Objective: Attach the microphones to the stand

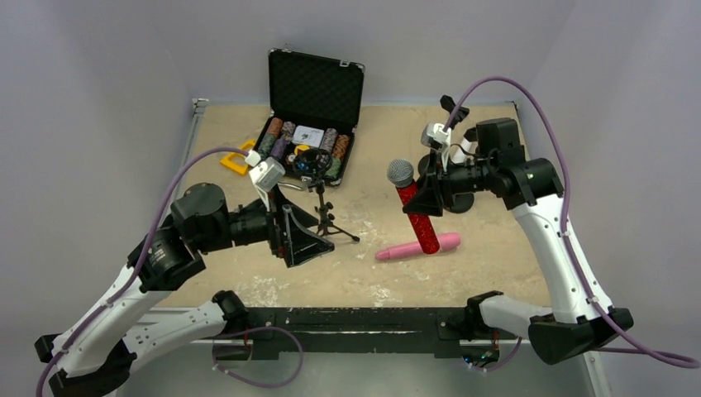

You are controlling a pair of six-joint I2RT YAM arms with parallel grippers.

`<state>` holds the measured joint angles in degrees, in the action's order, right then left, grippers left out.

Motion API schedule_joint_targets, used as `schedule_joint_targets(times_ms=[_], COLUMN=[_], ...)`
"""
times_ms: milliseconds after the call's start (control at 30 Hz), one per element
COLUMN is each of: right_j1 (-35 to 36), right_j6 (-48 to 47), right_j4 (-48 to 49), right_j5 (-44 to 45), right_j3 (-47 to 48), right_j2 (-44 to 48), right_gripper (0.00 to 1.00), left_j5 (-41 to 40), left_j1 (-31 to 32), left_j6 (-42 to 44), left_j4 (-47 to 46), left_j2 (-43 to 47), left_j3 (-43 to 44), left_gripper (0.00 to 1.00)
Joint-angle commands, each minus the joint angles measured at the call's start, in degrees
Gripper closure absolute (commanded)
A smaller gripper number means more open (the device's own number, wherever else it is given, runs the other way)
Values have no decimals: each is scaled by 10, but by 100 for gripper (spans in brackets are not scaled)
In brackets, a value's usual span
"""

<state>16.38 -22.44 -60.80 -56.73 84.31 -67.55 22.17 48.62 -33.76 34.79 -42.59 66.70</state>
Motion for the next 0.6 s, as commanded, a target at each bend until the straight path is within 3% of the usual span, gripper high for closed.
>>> schedule_joint_targets(times_ms=[0, 333, 567], right_j1=[1, -7, -42], right_j6=[35, 98, 155], right_j4=[46, 36, 71], right_j5=[-28, -54, -64], right_j3=[-29, 105, 119], right_j2=[24, -17, -4], right_gripper=[98, 98, 98], left_j5=[-30, -102, -169], left_j1=[15, 75, 133], left_j6=[7, -2, -11], left_j4=[-43, -118, -158], left_j2=[-8, -106, -168], left_j3=[14, 59, 69], left_gripper=[0, 0, 0])
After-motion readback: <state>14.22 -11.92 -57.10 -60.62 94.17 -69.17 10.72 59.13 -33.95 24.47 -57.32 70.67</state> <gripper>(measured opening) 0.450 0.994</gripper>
